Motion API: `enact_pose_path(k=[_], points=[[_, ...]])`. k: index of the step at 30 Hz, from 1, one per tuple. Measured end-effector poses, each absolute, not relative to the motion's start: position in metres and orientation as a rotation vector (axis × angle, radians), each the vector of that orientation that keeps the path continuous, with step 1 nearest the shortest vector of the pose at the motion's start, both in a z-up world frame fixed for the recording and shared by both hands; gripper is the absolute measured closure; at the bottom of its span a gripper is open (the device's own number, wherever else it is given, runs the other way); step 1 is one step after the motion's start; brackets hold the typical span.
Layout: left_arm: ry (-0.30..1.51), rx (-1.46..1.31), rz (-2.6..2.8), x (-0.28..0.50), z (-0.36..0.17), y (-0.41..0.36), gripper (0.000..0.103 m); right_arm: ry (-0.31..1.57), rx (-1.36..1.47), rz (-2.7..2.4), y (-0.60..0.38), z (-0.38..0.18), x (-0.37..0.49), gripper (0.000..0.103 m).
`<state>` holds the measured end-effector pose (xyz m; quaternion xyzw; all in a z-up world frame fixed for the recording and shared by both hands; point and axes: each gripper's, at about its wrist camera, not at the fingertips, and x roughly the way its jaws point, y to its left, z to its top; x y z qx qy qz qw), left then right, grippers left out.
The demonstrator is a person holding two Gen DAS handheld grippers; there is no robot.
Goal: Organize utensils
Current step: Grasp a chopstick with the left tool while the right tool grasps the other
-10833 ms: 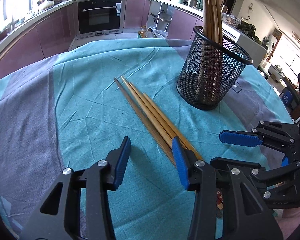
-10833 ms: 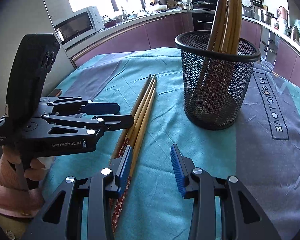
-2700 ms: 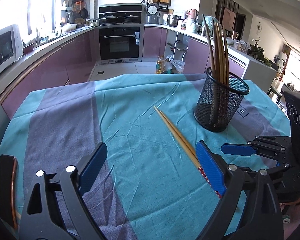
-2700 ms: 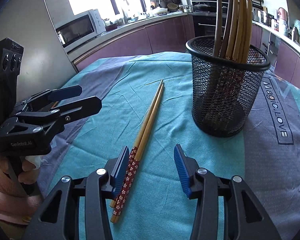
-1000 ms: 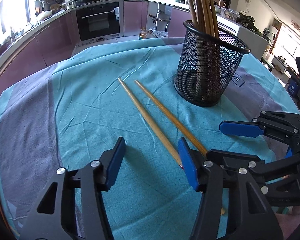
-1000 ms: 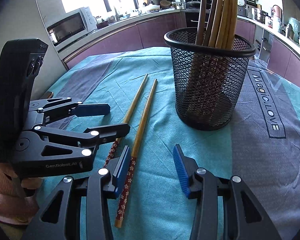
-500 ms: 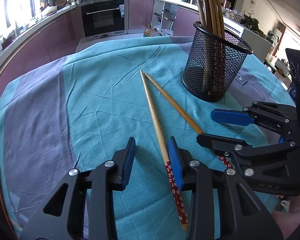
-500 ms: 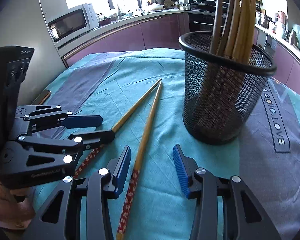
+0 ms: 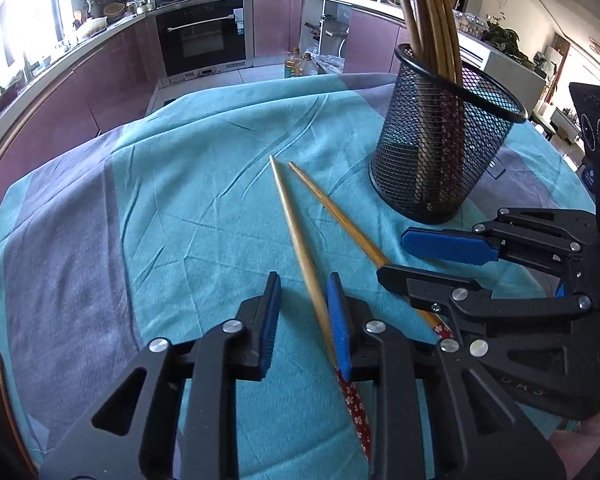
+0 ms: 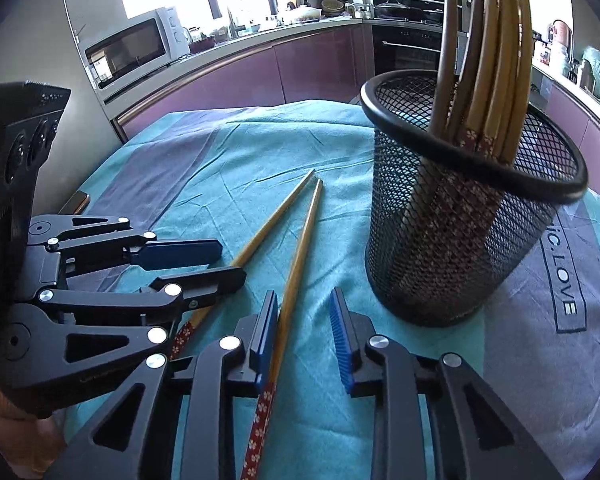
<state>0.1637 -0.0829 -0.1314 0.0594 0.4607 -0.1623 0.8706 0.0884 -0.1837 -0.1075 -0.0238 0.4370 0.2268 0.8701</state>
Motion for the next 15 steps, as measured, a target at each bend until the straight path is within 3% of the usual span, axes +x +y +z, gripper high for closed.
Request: enact_pose_path(k=[7, 15], points=[[0.968, 0.103, -0.337, 0.1699, -0.1318, -0.0860, 0.090, 0.915, -0.025, 0.465, -0.1831, -0.1095, 0.0909, 0.093], [0.974, 0.050, -0.337, 0.1694, -0.1325, -0.0842, 0.094, 0.914, 0.030, 0.463, -0.1902, -0.1083, 0.0900, 0.097]])
